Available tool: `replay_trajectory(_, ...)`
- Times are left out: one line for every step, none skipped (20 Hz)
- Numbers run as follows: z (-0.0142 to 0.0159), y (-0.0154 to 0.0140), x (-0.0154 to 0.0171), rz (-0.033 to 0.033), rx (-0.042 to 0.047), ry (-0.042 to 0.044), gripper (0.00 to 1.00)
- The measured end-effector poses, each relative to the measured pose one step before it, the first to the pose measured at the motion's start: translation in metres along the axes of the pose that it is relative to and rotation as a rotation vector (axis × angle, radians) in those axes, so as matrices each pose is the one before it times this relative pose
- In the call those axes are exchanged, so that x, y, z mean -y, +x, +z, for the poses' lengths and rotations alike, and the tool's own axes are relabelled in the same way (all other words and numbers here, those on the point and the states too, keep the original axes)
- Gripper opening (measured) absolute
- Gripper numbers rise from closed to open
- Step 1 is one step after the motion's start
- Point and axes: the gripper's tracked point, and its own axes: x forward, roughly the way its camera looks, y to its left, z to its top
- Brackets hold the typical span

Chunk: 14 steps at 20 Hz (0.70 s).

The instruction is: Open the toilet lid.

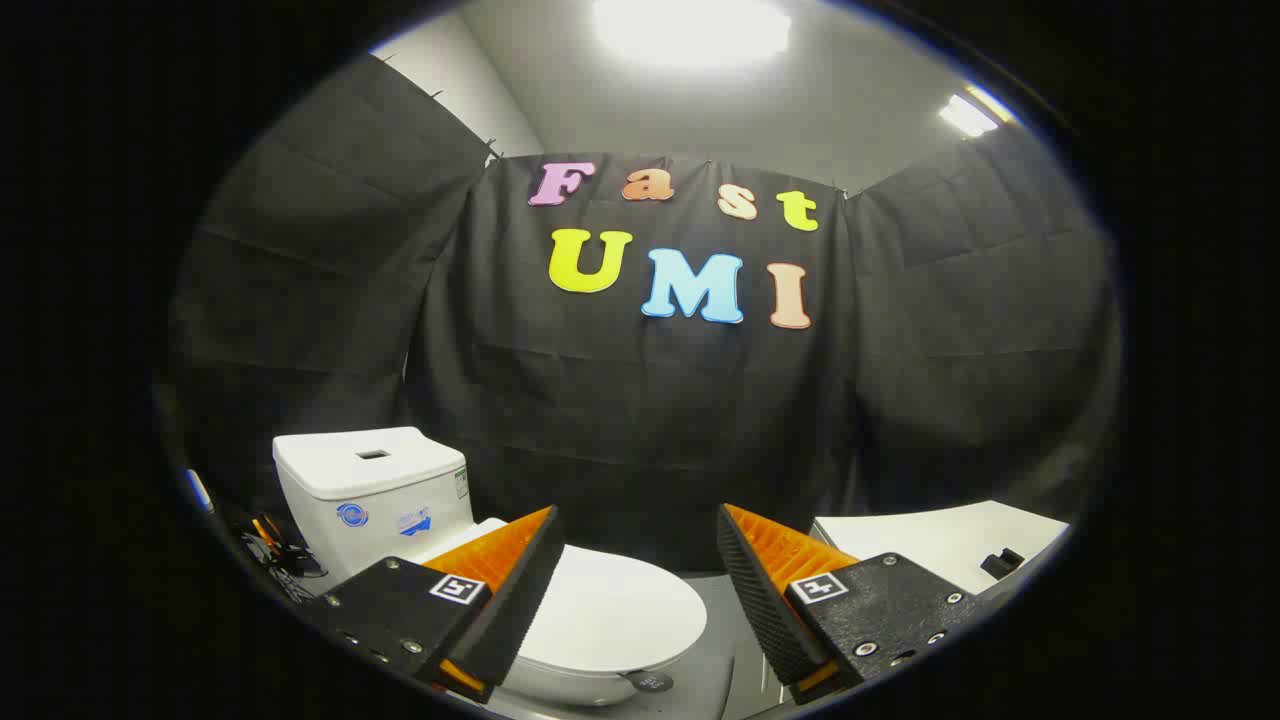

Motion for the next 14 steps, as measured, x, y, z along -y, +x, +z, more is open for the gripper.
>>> replay_trajectory(0.00066, -0.00007, 0.00050, 0.00059, 0.00143, 0.00294, 0.95)
replay_trajectory(0.00058, 0.00012, -0.00039, 0.00086, 0.00101, 0.00868, 0.95)
replay_trajectory(0.00040, 0.00003, 0.00003, -0.00069, 0.00130, 0.00904, 0.95)
replay_trajectory(-0.00032, 0.00077, 0.00086, -0.00127, -0.00134, 0.00800, 0.95)
replay_trajectory(-0.00115, 0.00047, 0.00049, -0.00280, -0.00232, 0.00372, 0.95)
replay_trajectory(-0.00166, 0.00025, 0.00136, -0.00508, -0.00395, 0.00075, 0.95)
replay_trajectory(0.00012, -0.00007, 0.00091, -0.00351, -0.00117, 0.00087, 0.95)
replay_trajectory(-0.00027, -0.00082, 0.00164, -0.00345, 0.00121, 0.00205, 0.95)
replay_trajectory(0.00134, -0.00058, -0.00005, 0.00039, 0.00358, 0.00154, 0.95)
replay_trajectory(0.00163, 0.00025, -0.00016, -0.00271, 0.00673, -0.00070, 0.95)
replay_trajectory(0.00224, -0.00019, -0.00039, 0.00067, 0.00730, -0.00030, 0.95)
replay_trajectory(-0.00021, 0.00051, -0.00074, -0.00012, 0.00455, -0.00141, 0.95)
replay_trajectory(-0.00018, 0.00047, -0.00045, 0.00190, -0.00004, -0.00137, 0.95)
replay_trajectory(-0.00147, -0.00017, 0.00003, 0.00009, -0.00139, -0.00138, 0.95)
